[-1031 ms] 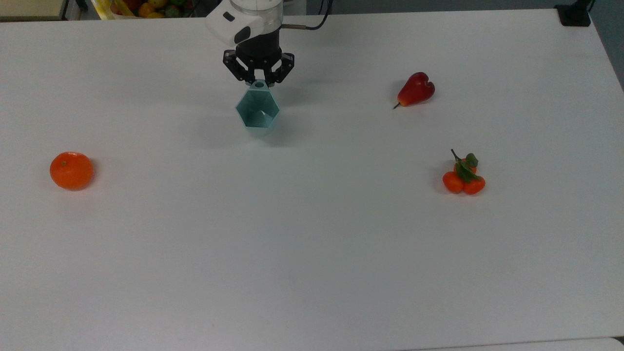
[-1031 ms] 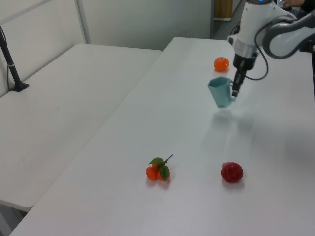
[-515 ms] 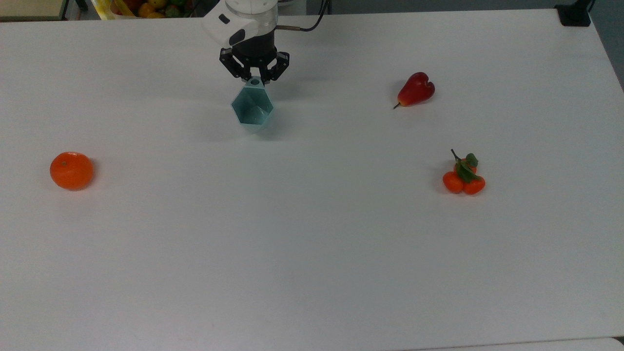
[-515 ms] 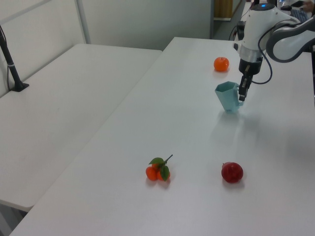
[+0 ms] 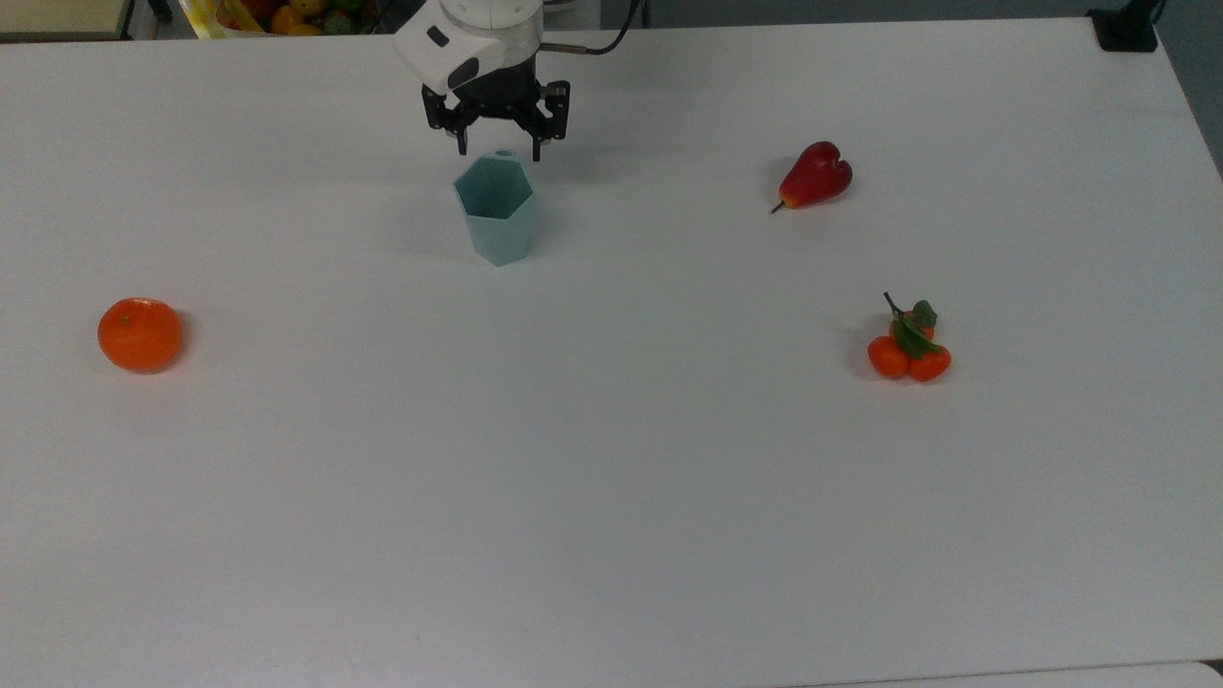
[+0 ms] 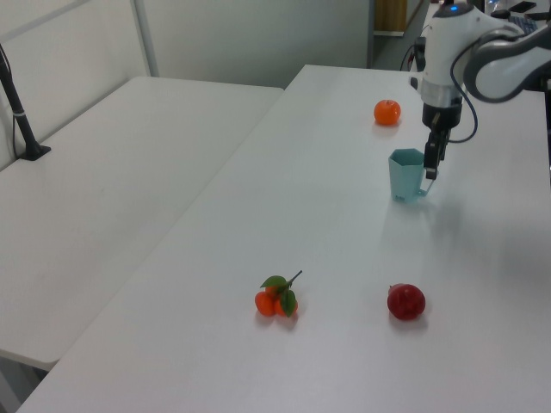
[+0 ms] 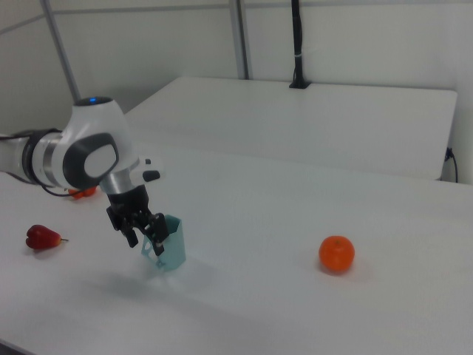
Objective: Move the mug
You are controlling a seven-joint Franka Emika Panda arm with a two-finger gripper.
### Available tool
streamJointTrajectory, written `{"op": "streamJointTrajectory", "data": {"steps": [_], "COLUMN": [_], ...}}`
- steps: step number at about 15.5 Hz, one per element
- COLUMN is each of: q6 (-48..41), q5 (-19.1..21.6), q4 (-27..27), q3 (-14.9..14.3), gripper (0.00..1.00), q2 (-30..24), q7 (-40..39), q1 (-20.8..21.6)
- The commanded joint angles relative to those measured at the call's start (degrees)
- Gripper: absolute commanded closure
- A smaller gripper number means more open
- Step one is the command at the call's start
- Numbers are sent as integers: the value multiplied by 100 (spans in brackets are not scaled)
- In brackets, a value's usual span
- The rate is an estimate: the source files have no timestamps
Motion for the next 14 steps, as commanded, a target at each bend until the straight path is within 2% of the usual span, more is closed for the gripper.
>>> {"op": "streamJointTrajectory", "data": {"steps": [1, 4, 7, 9, 14], "q6": [-1416, -2278, -2623, -2641, -3387], "q5": [-72, -28, 173, 183, 192], "q4": [1216, 2428, 3458, 3741, 3760], "q3": [-11, -2, -11, -11, -46], "gripper": [0, 0, 0, 0, 0], "q2": [-38, 304, 551, 481, 323], "q7": [-167, -238, -230, -203, -221], "q1": [20, 90, 90, 90, 38]}}
